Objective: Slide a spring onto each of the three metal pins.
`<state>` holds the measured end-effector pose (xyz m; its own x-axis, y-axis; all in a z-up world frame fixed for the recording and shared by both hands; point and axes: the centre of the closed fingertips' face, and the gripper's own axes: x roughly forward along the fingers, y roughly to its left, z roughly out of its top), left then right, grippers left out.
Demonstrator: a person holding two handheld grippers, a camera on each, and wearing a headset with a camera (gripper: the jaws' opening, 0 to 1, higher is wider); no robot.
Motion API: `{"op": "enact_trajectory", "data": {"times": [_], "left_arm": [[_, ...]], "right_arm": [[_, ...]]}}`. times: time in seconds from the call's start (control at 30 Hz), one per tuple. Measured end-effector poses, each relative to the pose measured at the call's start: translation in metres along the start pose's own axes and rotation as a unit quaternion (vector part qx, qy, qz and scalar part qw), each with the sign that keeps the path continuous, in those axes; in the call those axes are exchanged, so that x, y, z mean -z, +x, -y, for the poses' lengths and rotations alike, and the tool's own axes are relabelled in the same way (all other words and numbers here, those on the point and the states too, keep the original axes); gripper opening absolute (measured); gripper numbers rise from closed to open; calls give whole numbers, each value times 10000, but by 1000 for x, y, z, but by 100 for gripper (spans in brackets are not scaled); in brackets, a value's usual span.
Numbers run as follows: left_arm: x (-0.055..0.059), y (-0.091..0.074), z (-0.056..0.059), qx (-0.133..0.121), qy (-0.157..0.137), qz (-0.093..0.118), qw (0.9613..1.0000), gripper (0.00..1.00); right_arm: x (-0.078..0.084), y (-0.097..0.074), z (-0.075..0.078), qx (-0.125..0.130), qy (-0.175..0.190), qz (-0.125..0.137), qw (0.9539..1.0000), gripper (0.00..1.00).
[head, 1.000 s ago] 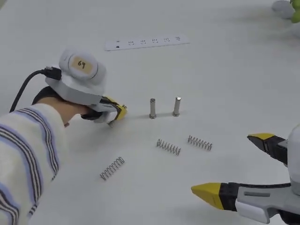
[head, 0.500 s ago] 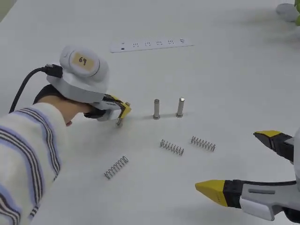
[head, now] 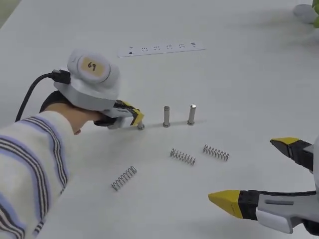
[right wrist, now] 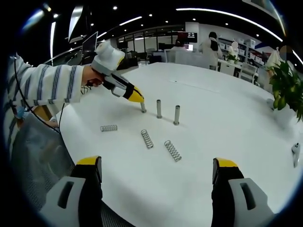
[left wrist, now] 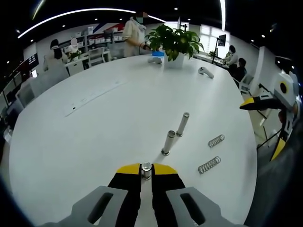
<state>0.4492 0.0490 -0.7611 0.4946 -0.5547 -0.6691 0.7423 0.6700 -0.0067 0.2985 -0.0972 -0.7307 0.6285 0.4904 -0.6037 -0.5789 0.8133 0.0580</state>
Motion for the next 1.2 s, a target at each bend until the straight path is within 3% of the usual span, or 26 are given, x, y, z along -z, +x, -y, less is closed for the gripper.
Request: {"op": "enact_trajectory", "data": {"times": [0.47, 1.2], "left_arm": [[-10, 5, 7, 44, -52, 127, 9999, 0], [-7, 10, 9, -22, 32, 95, 9999, 0]], "right_arm": [[0, -2, -2, -41, 23, 23, 10000, 96], [8, -4, -2, -43, 63, -144, 9999, 95]]}}
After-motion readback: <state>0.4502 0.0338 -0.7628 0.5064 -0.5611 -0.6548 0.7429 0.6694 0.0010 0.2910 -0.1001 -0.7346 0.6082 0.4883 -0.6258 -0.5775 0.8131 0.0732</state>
